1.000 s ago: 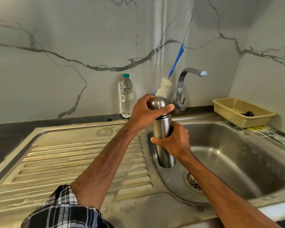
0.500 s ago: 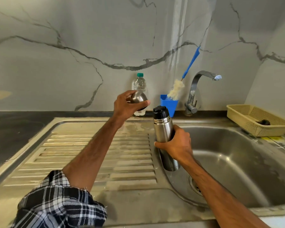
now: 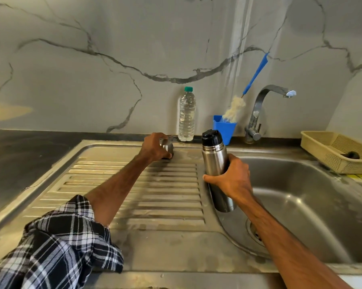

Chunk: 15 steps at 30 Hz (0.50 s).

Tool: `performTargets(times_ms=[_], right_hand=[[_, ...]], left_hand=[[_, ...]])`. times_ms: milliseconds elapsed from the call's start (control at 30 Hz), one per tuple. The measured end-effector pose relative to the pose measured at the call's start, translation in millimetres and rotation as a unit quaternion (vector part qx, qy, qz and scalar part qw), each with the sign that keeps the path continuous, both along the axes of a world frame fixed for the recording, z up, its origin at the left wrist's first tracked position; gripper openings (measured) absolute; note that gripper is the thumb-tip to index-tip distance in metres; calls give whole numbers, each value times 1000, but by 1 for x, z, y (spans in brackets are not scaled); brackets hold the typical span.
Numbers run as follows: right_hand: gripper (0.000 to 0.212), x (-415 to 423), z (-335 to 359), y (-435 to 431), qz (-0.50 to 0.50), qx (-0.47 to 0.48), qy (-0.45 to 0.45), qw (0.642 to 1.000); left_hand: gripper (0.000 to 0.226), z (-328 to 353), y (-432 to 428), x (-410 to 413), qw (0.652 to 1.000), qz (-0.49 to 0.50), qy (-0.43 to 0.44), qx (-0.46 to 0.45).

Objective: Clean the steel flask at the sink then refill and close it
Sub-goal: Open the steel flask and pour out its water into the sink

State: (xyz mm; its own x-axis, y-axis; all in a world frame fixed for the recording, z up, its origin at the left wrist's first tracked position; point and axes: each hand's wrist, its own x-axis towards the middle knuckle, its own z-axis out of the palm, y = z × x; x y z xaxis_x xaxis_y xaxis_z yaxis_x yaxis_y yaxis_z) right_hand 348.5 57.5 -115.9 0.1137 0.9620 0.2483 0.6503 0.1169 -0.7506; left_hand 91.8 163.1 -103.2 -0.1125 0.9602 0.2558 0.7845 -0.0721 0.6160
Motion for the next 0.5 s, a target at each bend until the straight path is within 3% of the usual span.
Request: performTargets(times_ms=[333, 500], right_hand=[[80, 2, -1, 1, -3, -1, 1, 1000], [80, 2, -2, 1, -6, 3, 2, 1000]], left_hand=[[74, 1, 2, -28, 999, 21, 28, -31], [99, 5, -9, -14, 998, 11, 60, -3]])
